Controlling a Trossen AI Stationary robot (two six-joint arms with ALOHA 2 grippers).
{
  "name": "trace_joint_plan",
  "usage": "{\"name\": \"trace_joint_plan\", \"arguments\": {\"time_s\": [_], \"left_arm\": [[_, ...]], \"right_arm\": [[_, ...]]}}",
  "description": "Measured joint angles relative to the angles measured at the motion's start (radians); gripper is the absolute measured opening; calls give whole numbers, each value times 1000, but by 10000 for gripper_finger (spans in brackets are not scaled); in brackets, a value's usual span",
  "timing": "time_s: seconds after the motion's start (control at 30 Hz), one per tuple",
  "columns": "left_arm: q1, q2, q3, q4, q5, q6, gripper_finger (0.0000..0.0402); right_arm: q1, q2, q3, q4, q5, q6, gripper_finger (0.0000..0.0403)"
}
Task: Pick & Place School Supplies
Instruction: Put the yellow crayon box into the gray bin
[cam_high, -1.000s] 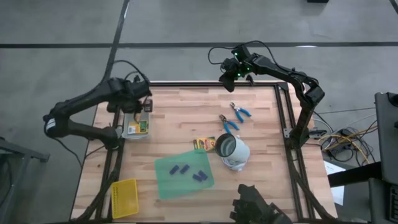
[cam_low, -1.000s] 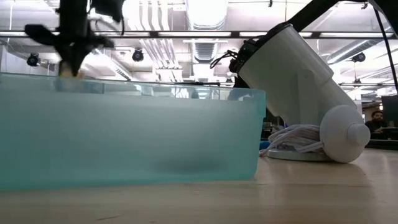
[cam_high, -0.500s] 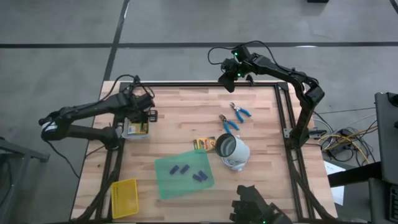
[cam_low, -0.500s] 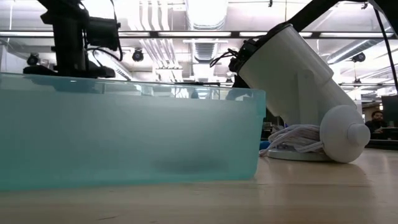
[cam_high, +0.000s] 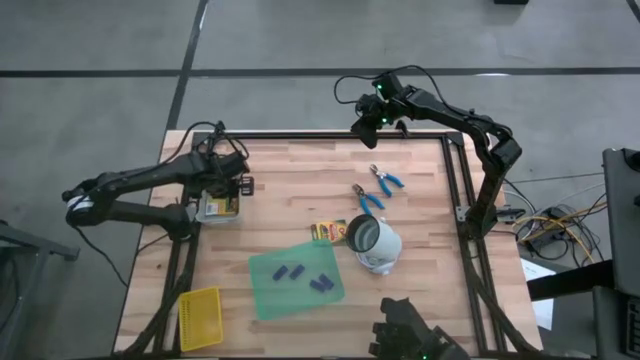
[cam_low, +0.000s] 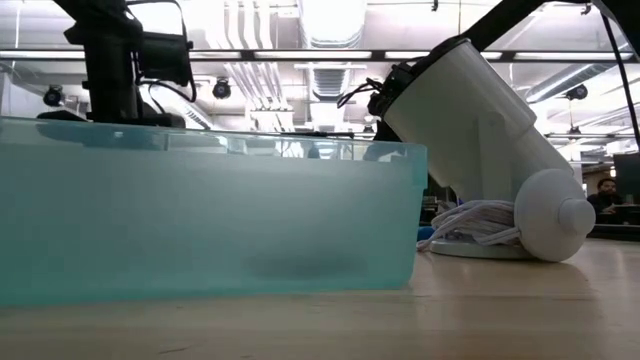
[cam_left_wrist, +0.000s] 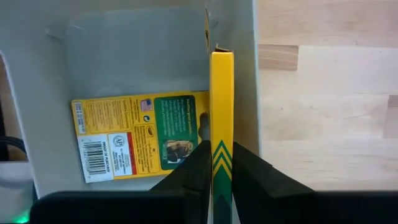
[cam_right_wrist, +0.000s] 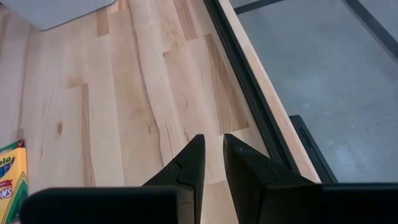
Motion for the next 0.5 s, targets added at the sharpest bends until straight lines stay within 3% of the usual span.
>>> {"name": "trace_joint_plan", "arguments": {"time_s": [0.33, 0.5], "left_arm": [[0, 0, -1, 3, -180, 87, 64], [0, 0, -1, 15, -163, 41, 62]], "right_arm": [[0, 0, 0, 0, 0, 0, 57], [0, 0, 0, 0, 0, 0, 57]]}}
